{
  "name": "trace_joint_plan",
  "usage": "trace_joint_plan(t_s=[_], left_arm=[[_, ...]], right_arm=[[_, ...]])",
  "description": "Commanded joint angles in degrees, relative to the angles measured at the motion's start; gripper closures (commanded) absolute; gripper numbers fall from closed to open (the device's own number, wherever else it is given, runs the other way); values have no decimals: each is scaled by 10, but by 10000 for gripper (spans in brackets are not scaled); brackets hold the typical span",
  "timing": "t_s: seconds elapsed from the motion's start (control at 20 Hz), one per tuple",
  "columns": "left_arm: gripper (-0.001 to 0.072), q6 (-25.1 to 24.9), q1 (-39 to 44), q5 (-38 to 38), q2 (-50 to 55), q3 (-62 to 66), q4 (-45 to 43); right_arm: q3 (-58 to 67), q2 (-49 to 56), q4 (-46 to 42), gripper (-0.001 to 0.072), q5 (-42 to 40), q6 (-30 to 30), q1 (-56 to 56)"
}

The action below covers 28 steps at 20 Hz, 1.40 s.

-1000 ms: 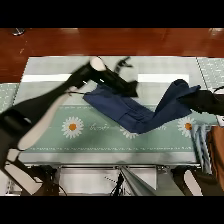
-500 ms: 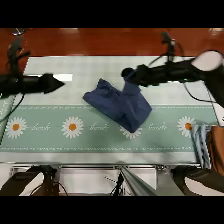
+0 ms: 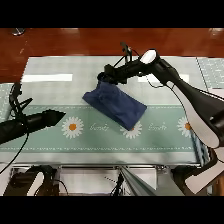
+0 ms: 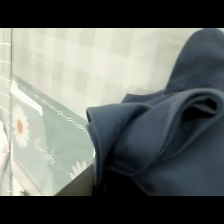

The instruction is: Fold the shirts.

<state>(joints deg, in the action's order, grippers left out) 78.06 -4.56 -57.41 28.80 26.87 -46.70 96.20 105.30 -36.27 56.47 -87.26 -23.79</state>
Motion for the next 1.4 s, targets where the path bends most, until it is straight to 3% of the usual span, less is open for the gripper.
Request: trace_joint_plan(t_s=[0.0, 0.1, 0.25, 0.4, 0.55, 0.65, 0.8, 0.9, 1.0, 1.35], left_arm=[[689, 2, -1, 21, -3, -16, 2], [689, 2, -1, 24, 4, -16, 2], [689, 2, -1, 23, 5, -16, 2], [689, 2, -1, 22, 5, -16, 2], [689, 2, -1, 14, 5, -16, 2], [689, 2, -1, 13, 5, -16, 2], [689, 2, -1, 15, 5, -16, 2], [689, 2, -1, 17, 5, -16, 2], [689, 2, -1, 21, 5, -16, 2], [689, 2, -1, 24, 5, -16, 5]], right_arm=[[35, 41, 47, 57, 7, 2, -3], [36, 32, 49, 86, 47, 25, 9], [36, -15, 19, 90, 179, 41, 61], [4, -134, -204, 90, 271, 17, 104], [-182, -329, -459, 90, 185, -76, 115], [-376, -473, -522, 91, 67, -191, 116], [-644, -631, -435, 90, -109, -366, 115], [-762, -665, -280, 90, -228, -374, 115], [-801, -647, -162, 90, -270, -301, 113], [-726, -434, 91, 90, -246, -4, 113]])
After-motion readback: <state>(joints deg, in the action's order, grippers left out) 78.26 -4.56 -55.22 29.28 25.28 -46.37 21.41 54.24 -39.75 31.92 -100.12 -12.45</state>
